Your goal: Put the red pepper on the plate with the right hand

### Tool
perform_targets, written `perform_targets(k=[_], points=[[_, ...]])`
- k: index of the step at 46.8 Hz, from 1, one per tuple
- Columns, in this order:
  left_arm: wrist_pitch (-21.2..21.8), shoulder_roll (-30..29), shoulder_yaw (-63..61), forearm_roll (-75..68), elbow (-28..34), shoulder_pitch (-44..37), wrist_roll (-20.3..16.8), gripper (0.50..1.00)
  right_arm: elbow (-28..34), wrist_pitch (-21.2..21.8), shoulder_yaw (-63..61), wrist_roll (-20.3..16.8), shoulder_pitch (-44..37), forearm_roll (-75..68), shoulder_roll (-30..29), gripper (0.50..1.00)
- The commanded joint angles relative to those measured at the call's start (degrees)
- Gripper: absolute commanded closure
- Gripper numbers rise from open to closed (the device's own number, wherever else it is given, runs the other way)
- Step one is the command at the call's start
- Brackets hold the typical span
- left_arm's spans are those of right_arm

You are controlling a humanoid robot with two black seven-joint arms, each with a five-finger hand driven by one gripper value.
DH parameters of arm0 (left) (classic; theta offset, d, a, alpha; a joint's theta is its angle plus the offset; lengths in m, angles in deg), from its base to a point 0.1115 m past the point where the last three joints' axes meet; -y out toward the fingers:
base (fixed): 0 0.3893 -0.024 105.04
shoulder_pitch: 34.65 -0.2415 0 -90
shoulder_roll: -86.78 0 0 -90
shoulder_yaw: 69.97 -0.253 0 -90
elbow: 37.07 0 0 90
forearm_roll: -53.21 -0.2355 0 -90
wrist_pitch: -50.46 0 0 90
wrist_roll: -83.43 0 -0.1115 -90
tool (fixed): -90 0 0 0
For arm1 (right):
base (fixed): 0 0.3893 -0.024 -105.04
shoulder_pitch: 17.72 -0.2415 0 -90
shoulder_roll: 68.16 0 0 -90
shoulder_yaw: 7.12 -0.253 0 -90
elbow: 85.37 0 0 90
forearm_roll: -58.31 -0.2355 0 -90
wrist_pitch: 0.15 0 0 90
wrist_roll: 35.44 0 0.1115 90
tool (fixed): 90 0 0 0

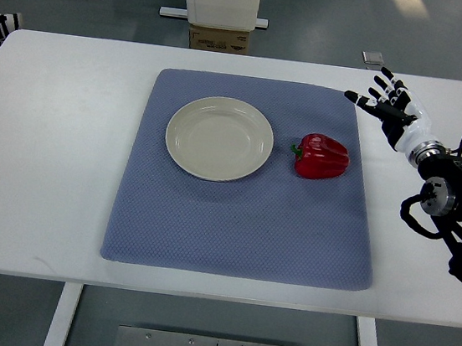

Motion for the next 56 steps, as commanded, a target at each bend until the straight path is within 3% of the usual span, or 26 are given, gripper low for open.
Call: perform_targets(k=[1,38,56], points=[[0.0,0.0,0.0,0.0,0.0,0.0,0.0,0.500,0.0,-0.1,0.0,0.1,-0.3,0.0,0.1,0.500],[0.0,0.0,0.0,0.0,0.0,0.0,0.0,0.500,0.3,0.0,-0.3,0.1,-0.8,0.0,0.2,0.500],[0.0,0.0,0.0,0.0,0.0,0.0,0.0,0.500,0.0,0.5,0.2,3.3,-0.7,-0.1,0.6,0.500]])
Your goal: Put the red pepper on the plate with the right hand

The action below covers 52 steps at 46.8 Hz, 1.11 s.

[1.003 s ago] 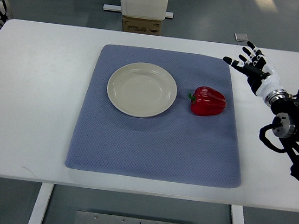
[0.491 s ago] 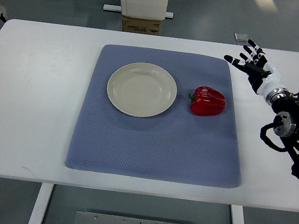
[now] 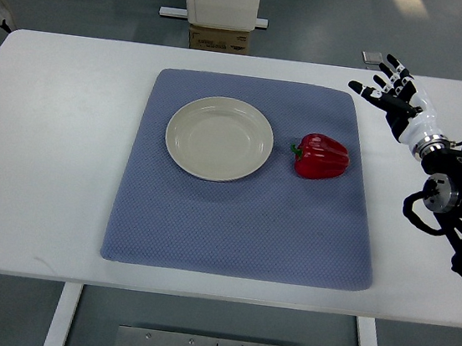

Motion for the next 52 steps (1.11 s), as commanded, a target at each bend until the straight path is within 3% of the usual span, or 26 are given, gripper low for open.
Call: perform_targets(k=[1,34,44,52], points=[[0.0,0.0,0.0,0.0,0.0,0.0,0.0,0.500,0.0,-0.1,0.0,0.0,-0.1,-0.1,0.1,0.500],[0.0,0.0,0.0,0.0,0.0,0.0,0.0,0.500,2.1,3.7,4.4,0.1,0.6,1.3,2.0,0.500],[0.0,0.0,0.0,0.0,0.0,0.0,0.0,0.500,3.7,4.0,5.4,0.3,0.6,7.5,3.4,0.500],[0.0,0.0,0.0,0.0,0.0,0.0,0.0,0.500,5.7,4.5,8.1,2.6,0.5,14.5,5.3,0.500]])
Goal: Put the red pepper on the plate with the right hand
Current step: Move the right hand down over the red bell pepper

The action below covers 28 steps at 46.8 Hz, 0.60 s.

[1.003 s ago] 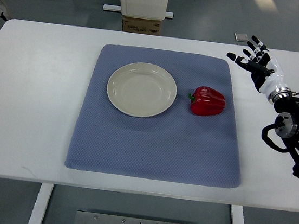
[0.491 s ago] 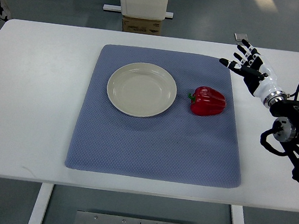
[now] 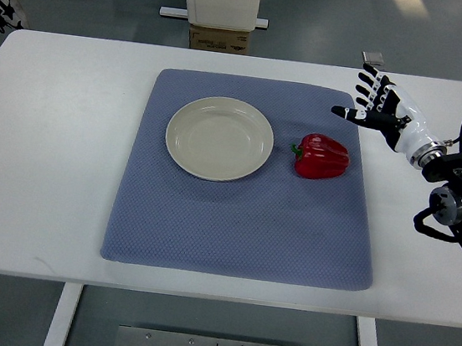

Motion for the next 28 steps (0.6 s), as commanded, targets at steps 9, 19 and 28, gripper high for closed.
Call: perform_targets(k=[9,19,28], points=[[0.0,0.0,0.0,0.0,0.0,0.0,0.0,0.500,3.0,0.8,6.2,3.3,-1.7,7.8,3.1,0.500],[0.0,0.0,0.0,0.0,0.0,0.0,0.0,0.500,5.2,1.5,13.4,5.8,-5.3,11.1,5.3,0.500],[0.0,0.0,0.0,0.0,0.0,0.0,0.0,0.500,5.2,1.5,19.5,6.8,-8.7,12.5,5.5,0.500]])
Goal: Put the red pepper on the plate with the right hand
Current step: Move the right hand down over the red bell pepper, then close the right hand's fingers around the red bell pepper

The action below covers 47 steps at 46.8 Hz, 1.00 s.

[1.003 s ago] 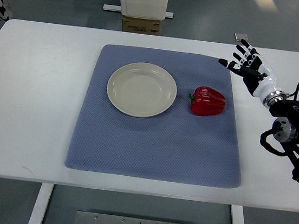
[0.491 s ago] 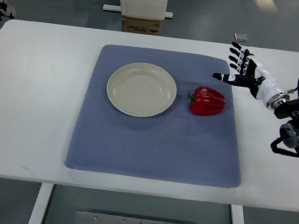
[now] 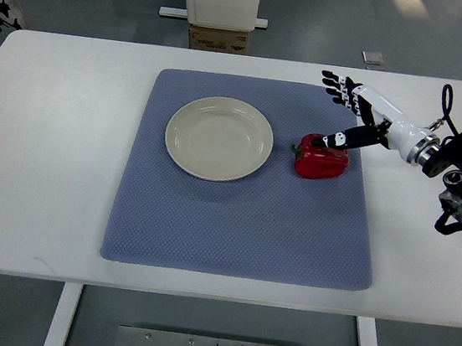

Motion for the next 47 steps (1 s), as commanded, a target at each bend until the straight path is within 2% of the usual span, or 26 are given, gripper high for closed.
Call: perform_targets(k=[1,31,47], points=[[0.0,0.0,0.0,0.0,0.0,0.0,0.0,0.500,0.0,0.0,2.5,0.3,-1.2,0.6,-0.1,0.500],[0.0,0.0,0.0,0.0,0.0,0.0,0.0,0.500,-1.8,-0.7,15.1,0.4,-7.0,6.1,-0.2,0.500],[0.0,0.0,0.0,0.0,0.0,0.0,0.0,0.500,-4.0,-1.0,17.1,0.5,-7.5,7.2,-0.3,0.500]])
